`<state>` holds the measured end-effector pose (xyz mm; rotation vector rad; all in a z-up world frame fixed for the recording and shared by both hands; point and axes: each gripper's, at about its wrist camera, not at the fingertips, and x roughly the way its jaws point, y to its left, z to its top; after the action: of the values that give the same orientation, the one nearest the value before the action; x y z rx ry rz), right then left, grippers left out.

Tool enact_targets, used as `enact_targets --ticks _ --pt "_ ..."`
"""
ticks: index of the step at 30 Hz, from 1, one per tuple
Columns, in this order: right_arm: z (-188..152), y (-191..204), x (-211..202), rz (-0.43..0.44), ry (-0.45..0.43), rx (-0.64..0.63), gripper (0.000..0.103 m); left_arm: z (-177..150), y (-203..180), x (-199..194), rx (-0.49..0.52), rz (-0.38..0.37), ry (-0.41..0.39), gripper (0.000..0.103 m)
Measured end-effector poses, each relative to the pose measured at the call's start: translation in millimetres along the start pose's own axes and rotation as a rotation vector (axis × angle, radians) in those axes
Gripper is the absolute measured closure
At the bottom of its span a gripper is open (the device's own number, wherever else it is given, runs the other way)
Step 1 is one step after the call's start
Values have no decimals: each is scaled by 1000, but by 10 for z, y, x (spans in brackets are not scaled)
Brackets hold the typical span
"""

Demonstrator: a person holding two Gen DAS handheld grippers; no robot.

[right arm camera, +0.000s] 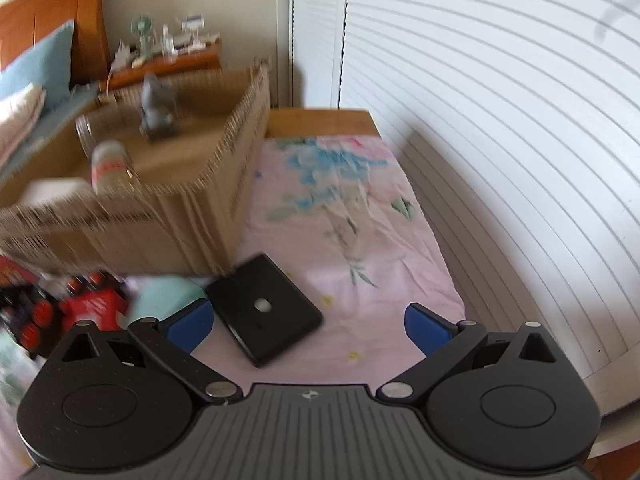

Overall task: Organize rigid objects
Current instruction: 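Move the right tool to the black power bank while the left tool approaches the red card pack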

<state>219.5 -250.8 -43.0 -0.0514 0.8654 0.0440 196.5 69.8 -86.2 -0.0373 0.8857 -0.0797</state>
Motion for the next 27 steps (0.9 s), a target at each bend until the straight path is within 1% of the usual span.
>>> enact_targets --ticks 2,5,6,8,13,14,16,18,20,24,27 --pt "-44 1 37 15 11 -29 0 8 6 2 -3 -2 1 1" --pt "-84 45 108 -38 27 -79 0 19 8 9 -6 -4 3 1" --pt "-97 27 112 -38 19 -79 0 19 11 8 -9 -6 3 1" --pt "-105 -41 114 -45 21 -62 0 19 23 3 -13 -11 2 1" --pt "-96 -236 124 -130 22 -8 0 9 35 -10 -17 -16 1 1" --pt "-96 -250 105 -132 20 -4 0 7 32 -12 -17 -15 1 1" --pt "-90 -237 49 -93 1 -4 0 5 28 -14 -16 -16 0 1" --pt "-62 -175 13 -36 -22 -9 0 4 27 -9 -17 -17 2 1" --pt "-14 -94 31 -7 -31 -18 0 2 27 -2 -18 -13 5 1" --pt "84 77 170 8 -28 -43 0 -2 27 2 -14 -7 8 1" --pt "125 119 288 13 -17 -37 0 -2 36 0 -13 -11 8 1"
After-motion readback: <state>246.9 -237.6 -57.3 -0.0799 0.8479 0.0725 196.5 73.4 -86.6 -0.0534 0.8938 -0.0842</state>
